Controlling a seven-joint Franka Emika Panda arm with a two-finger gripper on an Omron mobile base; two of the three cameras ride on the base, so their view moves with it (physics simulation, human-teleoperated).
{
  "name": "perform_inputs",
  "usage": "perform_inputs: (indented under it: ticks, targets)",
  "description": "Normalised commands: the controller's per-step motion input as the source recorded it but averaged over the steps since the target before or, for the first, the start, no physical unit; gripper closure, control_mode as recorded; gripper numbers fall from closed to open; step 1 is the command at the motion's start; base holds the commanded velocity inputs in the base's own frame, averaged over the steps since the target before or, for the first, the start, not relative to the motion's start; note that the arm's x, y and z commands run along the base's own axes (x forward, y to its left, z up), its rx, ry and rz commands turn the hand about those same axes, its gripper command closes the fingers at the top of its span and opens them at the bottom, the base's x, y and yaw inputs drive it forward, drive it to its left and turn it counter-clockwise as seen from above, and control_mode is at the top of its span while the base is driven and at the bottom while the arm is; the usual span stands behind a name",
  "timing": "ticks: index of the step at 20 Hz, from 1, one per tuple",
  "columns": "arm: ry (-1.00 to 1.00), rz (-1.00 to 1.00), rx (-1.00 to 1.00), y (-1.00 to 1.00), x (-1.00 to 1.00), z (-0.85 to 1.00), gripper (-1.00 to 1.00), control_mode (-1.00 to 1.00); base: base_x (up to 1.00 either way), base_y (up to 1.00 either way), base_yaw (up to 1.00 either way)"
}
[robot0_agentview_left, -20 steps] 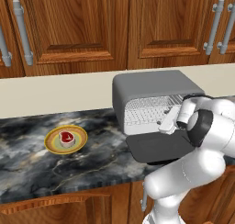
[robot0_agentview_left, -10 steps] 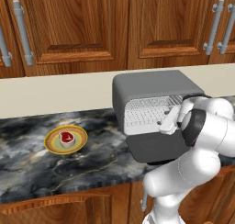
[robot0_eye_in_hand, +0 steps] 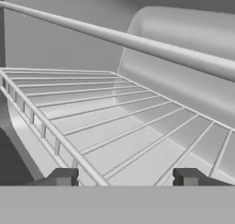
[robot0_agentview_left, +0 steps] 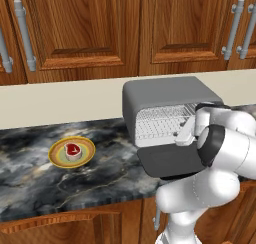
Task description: Open the toaster oven door. Place the bread on the top rack in the toaster oven and place the steak on the bottom rack.
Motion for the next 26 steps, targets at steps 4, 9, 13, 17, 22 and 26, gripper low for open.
perform_inputs:
  ticks: [4, 9, 13, 17, 22, 26]
  targets:
    - [0.13, 0.0, -0.17, 0.25, -0.4, -0.62, 1.0, -1.0, 0.0, 0.0, 0.0]
    - [0.13, 0.0, -0.19, 0.22, -0.43, -0.71, 1.0, -1.0, 0.0, 0.0, 0.0]
    - [0.13, 0.0, -0.21, 0.18, -0.52, -0.77, 1.0, -1.0, 0.0, 0.0, 0.0]
    - [0.13, 0.0, -0.22, 0.17, -0.58, -0.77, 1.0, -1.0, 0.0, 0.0, 0.0]
    - [0.14, 0.0, -0.22, 0.15, -0.66, -0.72, 1.0, -1.0, 0.0, 0.0, 0.0]
    - [0.17, 0.0, -0.21, 0.13, -0.69, -0.65, 1.0, -1.0, 0.0, 0.0, 0.0]
